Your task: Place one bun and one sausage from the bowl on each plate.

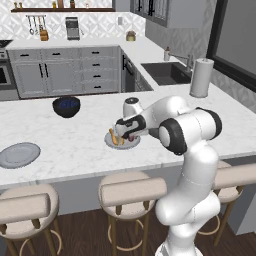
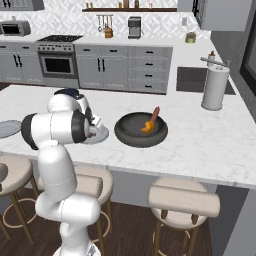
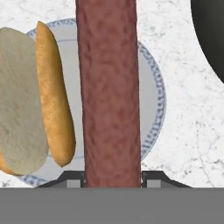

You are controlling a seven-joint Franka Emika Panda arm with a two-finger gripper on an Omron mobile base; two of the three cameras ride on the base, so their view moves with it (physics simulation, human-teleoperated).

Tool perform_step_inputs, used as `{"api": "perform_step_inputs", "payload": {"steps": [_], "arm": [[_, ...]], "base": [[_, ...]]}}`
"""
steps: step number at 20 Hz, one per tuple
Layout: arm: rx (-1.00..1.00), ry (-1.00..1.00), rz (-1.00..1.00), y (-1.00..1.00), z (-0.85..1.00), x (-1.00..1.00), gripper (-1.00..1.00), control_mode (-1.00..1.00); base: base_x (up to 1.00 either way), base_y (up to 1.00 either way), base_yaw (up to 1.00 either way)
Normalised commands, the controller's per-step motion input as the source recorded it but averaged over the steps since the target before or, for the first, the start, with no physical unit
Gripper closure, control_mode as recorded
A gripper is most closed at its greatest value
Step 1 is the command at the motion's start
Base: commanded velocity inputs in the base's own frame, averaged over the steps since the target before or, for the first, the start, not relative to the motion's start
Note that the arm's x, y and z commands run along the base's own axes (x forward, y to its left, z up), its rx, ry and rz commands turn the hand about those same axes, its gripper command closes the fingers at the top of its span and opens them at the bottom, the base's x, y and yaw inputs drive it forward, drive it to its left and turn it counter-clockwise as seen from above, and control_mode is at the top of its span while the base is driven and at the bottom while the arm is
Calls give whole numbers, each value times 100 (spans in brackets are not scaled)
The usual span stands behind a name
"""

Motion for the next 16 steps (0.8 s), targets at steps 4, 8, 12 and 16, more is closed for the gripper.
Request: {"api": "perform_step_inputs", "payload": {"steps": [4,8,12,16], "arm": [[0,13,7,0,0,8,100,-100],[0,7,5,0,0,24,100,-100],[0,2,2,3,-4,18,100,-100],[-1,1,0,10,-24,21,-100,-100]], "base": [[0,0,0],[0,0,0],[0,0,0],[0,0,0]]}}
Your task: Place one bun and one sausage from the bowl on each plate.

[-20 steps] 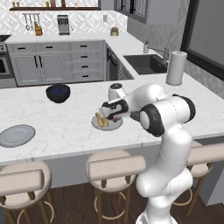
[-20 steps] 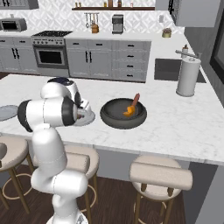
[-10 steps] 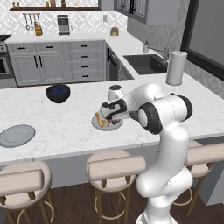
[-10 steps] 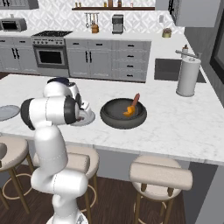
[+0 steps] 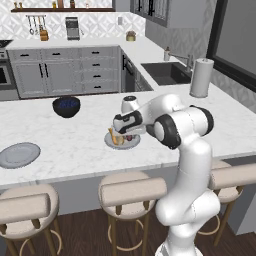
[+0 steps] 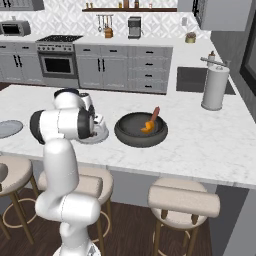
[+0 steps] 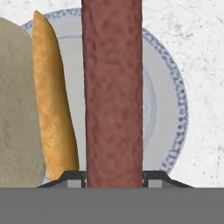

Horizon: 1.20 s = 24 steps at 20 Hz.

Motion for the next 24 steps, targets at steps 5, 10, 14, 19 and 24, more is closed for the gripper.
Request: {"api": "perform_step_inputs", "payload": {"steps": [5,10,14,19,24], "arm": [[0,1,0,0,-8,12,-100,-100],[0,2,0,2,1,0,-100,-100],[0,-1,0,4,58,-17,-100,-100],[0,-14,1,-8,94,-49,-100,-100],[0,-8,0,-69,83,-31,-100,-100]], "base": [[0,0,0],[0,0,0],[0,0,0],[0,0,0],[0,0,0]]}}
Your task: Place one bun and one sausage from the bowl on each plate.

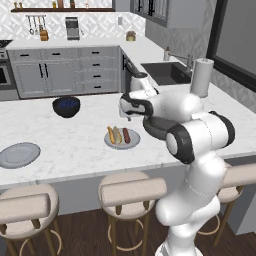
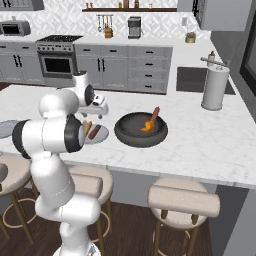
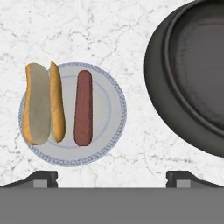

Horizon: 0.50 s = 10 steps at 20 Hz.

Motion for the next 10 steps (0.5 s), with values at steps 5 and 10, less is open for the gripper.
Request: {"api": "perform_step_inputs", "payload": {"steps": [5,10], "arm": [[0,-5,0,-100,69,-35,-100,-100],[0,2,0,-100,18,-1,-100,-100]], "base": [[0,0,0],[0,0,0]]}}
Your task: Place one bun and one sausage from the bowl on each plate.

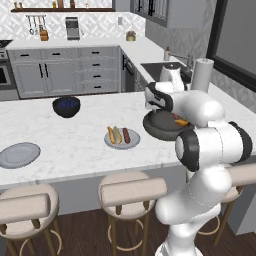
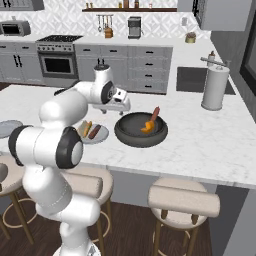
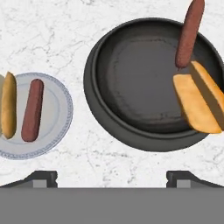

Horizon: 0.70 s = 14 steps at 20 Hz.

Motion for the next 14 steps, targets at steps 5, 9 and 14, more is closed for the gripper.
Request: {"api": "perform_step_inputs", "payload": {"steps": [5,9,14], "arm": [[3,5,0,-100,-15,0,-100,-100],[1,13,0,-100,-12,12,-100,-100],[-4,20,0,-49,-3,32,-100,-100]], "base": [[0,0,0],[0,0,0],[0,0,0]]}}
